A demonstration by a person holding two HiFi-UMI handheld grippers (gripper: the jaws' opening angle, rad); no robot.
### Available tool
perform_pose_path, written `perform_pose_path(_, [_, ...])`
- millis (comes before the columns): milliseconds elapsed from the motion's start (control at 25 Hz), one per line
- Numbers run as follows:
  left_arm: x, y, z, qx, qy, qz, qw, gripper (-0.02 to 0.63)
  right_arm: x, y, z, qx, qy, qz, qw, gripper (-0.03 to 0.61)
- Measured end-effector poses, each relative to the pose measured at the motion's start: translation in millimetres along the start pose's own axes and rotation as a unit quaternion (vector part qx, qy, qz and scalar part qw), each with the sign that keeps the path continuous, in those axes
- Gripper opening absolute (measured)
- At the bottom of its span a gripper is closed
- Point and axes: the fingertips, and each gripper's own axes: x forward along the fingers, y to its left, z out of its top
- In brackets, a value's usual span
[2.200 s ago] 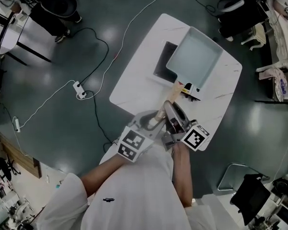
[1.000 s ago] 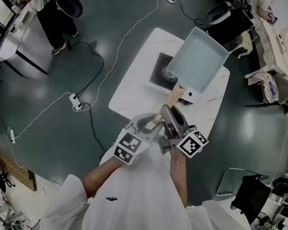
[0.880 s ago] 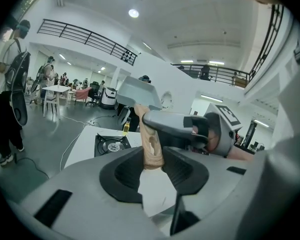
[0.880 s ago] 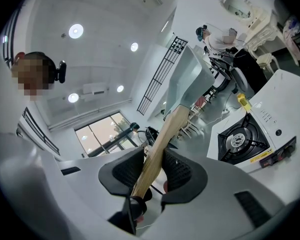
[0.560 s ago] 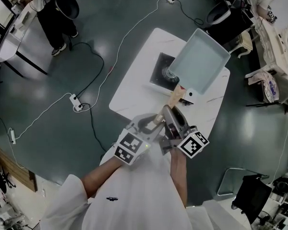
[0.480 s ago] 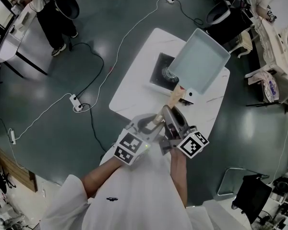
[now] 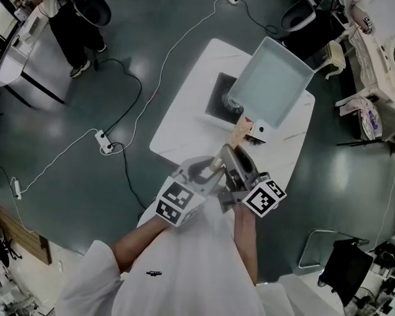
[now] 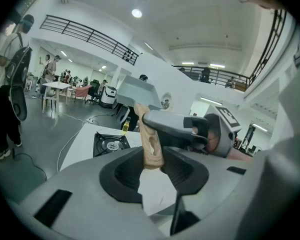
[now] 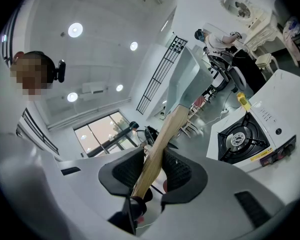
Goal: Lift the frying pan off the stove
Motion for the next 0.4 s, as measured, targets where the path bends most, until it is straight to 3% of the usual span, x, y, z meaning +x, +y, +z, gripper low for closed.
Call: perform_pose_path(400, [5.2,3.8,-1.4,-0.003,0.001,0.000,1.0000,0.117,2.7,-7.9,-1.0,0.009,0.002,-0.001,1.000,0.114])
